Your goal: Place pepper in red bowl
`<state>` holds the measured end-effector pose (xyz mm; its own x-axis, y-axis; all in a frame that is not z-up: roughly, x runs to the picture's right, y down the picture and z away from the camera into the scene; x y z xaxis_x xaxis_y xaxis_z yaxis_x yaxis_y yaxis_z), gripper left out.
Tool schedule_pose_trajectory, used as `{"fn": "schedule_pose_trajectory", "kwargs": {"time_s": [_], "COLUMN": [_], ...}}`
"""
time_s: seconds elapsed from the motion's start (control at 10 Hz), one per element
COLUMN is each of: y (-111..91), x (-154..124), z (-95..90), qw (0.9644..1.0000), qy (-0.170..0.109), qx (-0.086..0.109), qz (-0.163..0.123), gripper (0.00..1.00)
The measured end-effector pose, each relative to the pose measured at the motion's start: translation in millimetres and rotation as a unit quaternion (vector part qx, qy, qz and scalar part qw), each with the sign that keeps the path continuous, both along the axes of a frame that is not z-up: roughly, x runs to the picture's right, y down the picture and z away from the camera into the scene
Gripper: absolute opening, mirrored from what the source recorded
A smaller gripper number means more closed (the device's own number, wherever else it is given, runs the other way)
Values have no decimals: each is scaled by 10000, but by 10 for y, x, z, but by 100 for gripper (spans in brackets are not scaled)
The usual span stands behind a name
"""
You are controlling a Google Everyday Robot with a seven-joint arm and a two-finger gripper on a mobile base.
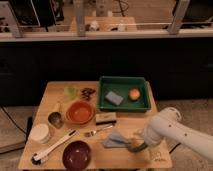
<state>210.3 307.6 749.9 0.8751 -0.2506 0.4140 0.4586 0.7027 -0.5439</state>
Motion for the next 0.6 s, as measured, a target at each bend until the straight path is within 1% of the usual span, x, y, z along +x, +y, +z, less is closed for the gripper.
{"fn": "schedule_pose_trajectory", "kwargs": {"time_s": [0.1,0.3,0.6], "y": [15,23,17], "x": [1,4,12], "z": [20,34,16], "qw": [10000,10000,9999], "qy": [-2,-26,-69], "qx": [-11,-9,-9], "qz": [-21,-81,-148], "gripper": [70,47,17]}}
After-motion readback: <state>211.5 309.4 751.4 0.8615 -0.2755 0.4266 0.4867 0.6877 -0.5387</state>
